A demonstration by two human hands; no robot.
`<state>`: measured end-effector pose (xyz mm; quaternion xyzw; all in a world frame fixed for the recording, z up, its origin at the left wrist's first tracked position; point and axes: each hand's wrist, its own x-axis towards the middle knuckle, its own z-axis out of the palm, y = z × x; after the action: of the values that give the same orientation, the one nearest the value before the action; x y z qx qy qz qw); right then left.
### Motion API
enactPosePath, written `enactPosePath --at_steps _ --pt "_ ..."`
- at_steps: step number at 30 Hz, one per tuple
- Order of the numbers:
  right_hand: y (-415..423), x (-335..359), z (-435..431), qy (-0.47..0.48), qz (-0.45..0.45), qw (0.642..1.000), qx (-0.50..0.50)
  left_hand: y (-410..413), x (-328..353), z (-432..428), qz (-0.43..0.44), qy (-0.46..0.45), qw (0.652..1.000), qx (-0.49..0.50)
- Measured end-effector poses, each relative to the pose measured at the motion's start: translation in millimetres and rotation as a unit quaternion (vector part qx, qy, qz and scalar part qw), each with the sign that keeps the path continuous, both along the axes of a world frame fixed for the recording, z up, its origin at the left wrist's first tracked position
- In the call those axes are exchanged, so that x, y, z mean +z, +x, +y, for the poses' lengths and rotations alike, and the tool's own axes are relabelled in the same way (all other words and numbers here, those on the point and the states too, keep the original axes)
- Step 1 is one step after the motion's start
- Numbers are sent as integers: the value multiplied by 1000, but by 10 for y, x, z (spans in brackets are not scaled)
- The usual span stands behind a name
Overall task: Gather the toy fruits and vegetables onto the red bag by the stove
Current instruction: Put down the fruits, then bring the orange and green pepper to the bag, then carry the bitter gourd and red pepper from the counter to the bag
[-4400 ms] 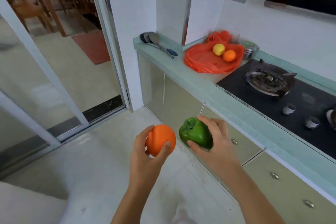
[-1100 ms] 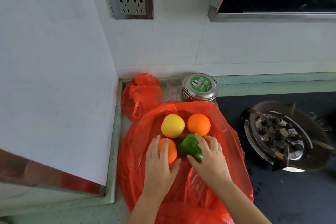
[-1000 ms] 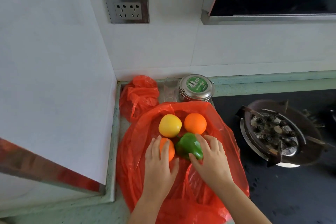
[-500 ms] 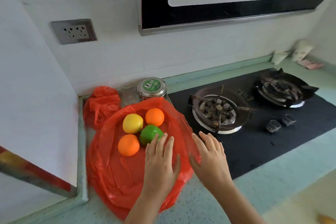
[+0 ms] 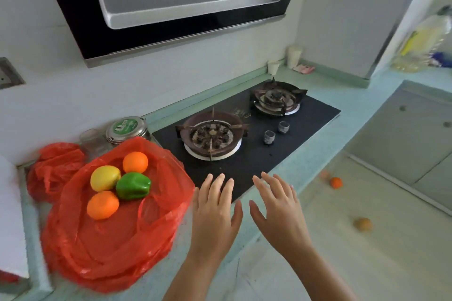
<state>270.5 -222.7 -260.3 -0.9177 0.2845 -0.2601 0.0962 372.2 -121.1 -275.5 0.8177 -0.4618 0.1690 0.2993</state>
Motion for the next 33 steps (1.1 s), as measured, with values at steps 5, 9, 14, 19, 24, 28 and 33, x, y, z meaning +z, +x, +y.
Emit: enactPosePath --at_steps 5,9,14,19,24,28,33 --pt "-732 120 -203 -15 -39 997 -60 -638 118 -321 1 -12 999 -46" --pt "-1323 175 -420 -28 -69 991 -113 -1135 203 -633 -11 -13 995 -100" --pt "-2000 212 -690 -26 -72 981 -181 -1703 280 -1050 -7 4 985 -173" --pt "-2539 252 -880 -43 -71 967 -240 -2188 258 -1397 -9 9 975 -224" --pt "-2968 236 -1074 -52 -69 950 -301 -2536 220 -1701 -10 12 963 -270" --pt "-3204 165 -1197 -40 -68 934 -349 -2717 127 -1938 -17 23 950 -310" --pt "-3426 37 -1445 -32 -60 914 -400 -2807 13 -2416 -27 27 939 -340"
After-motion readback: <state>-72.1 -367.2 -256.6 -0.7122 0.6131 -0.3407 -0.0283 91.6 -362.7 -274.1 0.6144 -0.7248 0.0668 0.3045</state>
